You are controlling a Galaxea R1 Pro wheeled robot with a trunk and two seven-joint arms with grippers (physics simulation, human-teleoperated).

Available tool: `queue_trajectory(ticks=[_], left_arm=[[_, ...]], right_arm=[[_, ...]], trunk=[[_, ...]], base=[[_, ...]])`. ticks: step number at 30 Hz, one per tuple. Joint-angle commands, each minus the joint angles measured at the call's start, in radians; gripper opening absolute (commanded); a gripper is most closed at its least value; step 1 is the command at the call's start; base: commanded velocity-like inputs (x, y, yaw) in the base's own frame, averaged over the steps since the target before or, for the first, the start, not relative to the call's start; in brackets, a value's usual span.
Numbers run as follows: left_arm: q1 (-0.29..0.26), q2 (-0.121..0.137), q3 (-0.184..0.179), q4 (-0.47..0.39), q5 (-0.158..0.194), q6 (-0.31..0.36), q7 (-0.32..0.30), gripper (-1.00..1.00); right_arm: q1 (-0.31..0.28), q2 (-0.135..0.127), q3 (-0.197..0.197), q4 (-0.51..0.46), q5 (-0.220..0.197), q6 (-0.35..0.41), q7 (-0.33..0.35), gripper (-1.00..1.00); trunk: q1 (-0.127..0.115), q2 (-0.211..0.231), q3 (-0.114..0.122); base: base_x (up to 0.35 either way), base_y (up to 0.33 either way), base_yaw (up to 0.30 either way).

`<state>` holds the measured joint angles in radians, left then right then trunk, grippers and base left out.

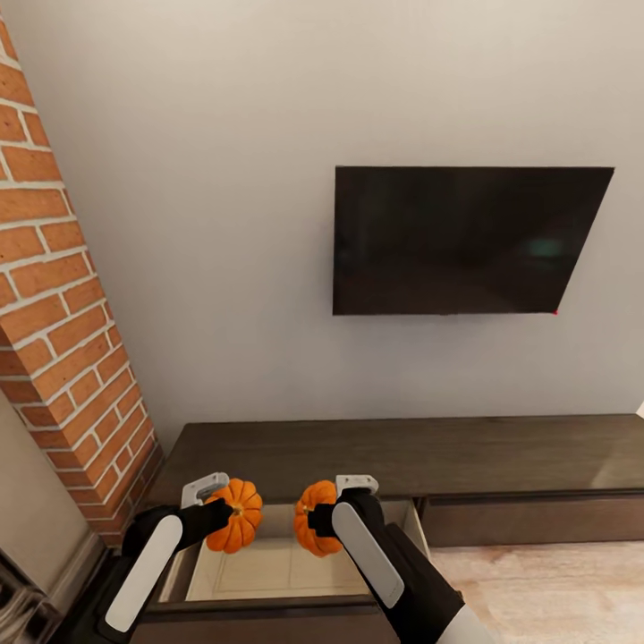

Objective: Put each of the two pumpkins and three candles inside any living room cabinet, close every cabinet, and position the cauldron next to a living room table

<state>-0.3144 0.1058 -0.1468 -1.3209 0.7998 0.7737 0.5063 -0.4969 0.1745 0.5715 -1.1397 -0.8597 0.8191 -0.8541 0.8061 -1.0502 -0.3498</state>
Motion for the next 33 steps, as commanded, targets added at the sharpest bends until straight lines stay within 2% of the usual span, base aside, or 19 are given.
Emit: queue_trajectory(ticks=[1, 3, 5, 8, 11, 14, 22, 27, 33], left_arm=[[0.0, 0.0, 0.0, 0.002, -0.001, -0.001, 0.001, -1.0], [0.0, -0.002, 0.0, 0.008, -0.006, -0.001, 0.001, -1.0], [0.0, -0.005, 0.0, 0.014, -0.026, -0.003, 0.001, -1.0], [0.0, -0.014, 0.001, 0.021, -0.073, -0.008, 0.001, -1.0], [0.0, -0.04, 0.001, 0.028, -0.135, -0.024, 0.001, -1.0], [0.0, -0.056, 0.001, 0.034, -0.17, -0.038, 0.0, -1.0], [0.0, -0.063, 0.001, 0.058, -0.187, -0.05, 0.0, -1.0], [0.0, -0.082, 0.0, 0.065, -0.188, -0.051, 0.0, -1.0], [0.0, -0.092, 0.0, 0.07, -0.187, -0.051, 0.0, -1.0]], right_arm=[[-0.015, 0.0, 0.0, 0.004, -0.003, 0.006, -0.002, -1.0], [-0.035, 0.0, -0.003, 0.009, -0.007, 0.009, -0.002, -1.0], [-0.048, 0.0, -0.014, 0.02, -0.009, 0.01, -0.002, -1.0], [-0.055, 0.0, -0.036, 0.027, -0.009, 0.01, -0.002, -1.0], [-0.059, 0.0, -0.047, 0.031, -0.008, 0.009, -0.003, -1.0], [-0.063, 0.0, -0.052, 0.053, -0.007, 0.006, -0.004, -1.0], [-0.103, 0.0, -0.063, 0.16, -0.008, 0.002, -0.002, -1.0], [-0.106, 0.0, -0.064, 0.172, -0.009, 0.002, -0.001, -1.0], [-0.106, 0.0, -0.064, 0.177, -0.008, 0.001, 0.0, -1.0]], trunk=[[0.004, -0.007, -0.003], [0.012, -0.021, -0.01], [0.019, -0.035, -0.016], [0.031, -0.056, -0.025], [0.042, -0.077, -0.035], [0.054, -0.098, -0.044], [0.084, -0.154, -0.069], [0.104, -0.189, -0.085], [0.127, -0.231, -0.104]], base=[[0.0, 0.0, 0.0], [0.0, 0.0, 0.0], [0.0, 0.0, 0.0], [0.0, 0.0, 0.0], [0.0, 0.0, 0.0], [0.0, 0.0, 0.0], [0.0, 0.0, 0.0], [0.0, 0.0, 0.0], [0.0, 0.0, 0.0]])
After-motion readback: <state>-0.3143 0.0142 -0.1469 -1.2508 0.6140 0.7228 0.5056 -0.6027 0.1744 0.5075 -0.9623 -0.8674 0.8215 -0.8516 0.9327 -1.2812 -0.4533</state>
